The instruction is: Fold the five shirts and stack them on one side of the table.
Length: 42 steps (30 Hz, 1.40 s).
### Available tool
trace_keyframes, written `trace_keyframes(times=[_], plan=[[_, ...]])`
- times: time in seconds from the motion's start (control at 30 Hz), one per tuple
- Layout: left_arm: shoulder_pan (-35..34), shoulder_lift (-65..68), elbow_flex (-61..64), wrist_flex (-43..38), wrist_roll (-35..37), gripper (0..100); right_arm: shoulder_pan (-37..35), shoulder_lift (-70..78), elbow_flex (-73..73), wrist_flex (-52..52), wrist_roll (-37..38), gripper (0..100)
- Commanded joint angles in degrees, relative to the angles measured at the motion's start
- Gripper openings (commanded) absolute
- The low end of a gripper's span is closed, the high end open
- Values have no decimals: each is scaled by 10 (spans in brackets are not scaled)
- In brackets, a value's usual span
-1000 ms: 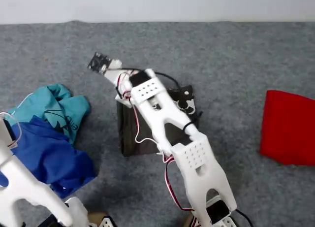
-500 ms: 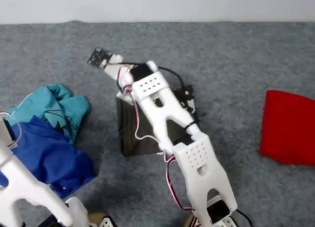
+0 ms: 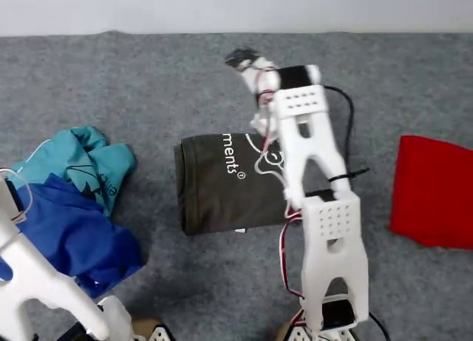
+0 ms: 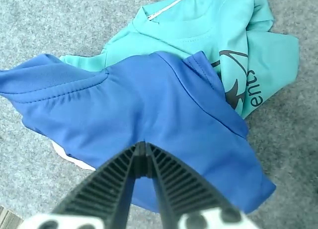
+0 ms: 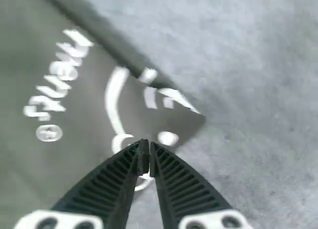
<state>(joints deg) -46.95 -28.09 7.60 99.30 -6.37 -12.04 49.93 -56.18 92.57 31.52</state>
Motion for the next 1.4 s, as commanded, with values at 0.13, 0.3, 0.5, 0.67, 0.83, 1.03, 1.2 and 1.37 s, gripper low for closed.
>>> trace_keyframes(times=[0.13,0.3,0.5,0.67,0.83,1.03,1.2,1.37], plan=[[28,-16,-14,11,-5,6,73,71,-25,-25,-6,11],[47,-16,-14,11,-5,6,80,69,-94,12,-6,10],[45,-16,-14,11,-4,6,30,64,-218,101,-6,10],[44,-16,-14,11,-4,6,14,36,-222,105,-47,9],[43,-16,-14,11,-5,6,24,-55,-91,106,-135,9],[45,-12,22,10,-6,6,7,-199,139,104,-200,32],[46,-13,47,8,-7,6,-22,-248,258,103,-279,222],[46,-11,47,6,-30,7,-63,-229,301,102,-437,382]])
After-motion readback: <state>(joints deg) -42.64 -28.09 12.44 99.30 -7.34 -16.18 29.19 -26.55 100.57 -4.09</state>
